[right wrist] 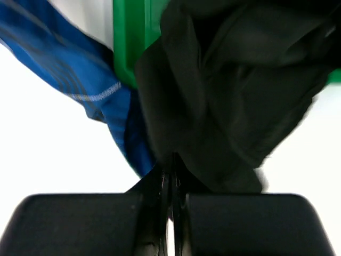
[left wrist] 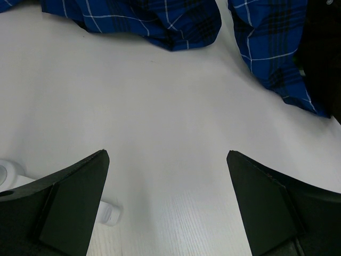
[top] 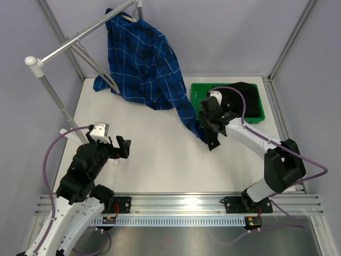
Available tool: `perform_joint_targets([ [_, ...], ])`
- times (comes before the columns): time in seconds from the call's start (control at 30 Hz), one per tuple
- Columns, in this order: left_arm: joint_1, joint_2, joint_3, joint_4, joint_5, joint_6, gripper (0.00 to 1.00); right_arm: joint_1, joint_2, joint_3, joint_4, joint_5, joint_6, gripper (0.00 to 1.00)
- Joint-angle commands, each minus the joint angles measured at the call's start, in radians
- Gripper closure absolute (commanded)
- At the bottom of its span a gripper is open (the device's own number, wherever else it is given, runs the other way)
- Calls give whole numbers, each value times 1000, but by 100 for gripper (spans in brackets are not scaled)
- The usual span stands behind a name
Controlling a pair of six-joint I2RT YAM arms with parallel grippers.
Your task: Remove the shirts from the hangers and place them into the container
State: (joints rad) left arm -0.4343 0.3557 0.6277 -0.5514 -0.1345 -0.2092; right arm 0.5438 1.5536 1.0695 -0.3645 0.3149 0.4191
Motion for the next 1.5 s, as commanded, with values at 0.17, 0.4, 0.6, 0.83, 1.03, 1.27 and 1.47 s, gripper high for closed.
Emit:
perform_joint_targets([
  [0.17, 3, 0, -2, 42, 7, -6, 1, -45, -72, 170, -88, 38, -83, 100],
  [0.4, 3, 0, -2, 42, 9, -6, 1, -166, -27, 354, -42, 14, -120, 100],
  [0.6, 3, -1, -2, 41, 4, -6, 1, -219, 158, 545, -20, 6, -141, 100],
  [0.83, 3, -6, -3, 41, -1, -6, 1, -229, 371, 632, -77, -52, -73, 100],
  [1.03, 3, -1, -2, 44, 7, -6, 1, -234, 517, 681, -191, -108, -11, 100],
  [1.27, 3, 2, -2, 44, 7, -6, 1, -239, 530, 716, -228, -154, -31, 72],
  [1.47, 3, 2, -2, 42, 6, -6, 1, -239, 334, 684, -225, -139, -66, 48],
])
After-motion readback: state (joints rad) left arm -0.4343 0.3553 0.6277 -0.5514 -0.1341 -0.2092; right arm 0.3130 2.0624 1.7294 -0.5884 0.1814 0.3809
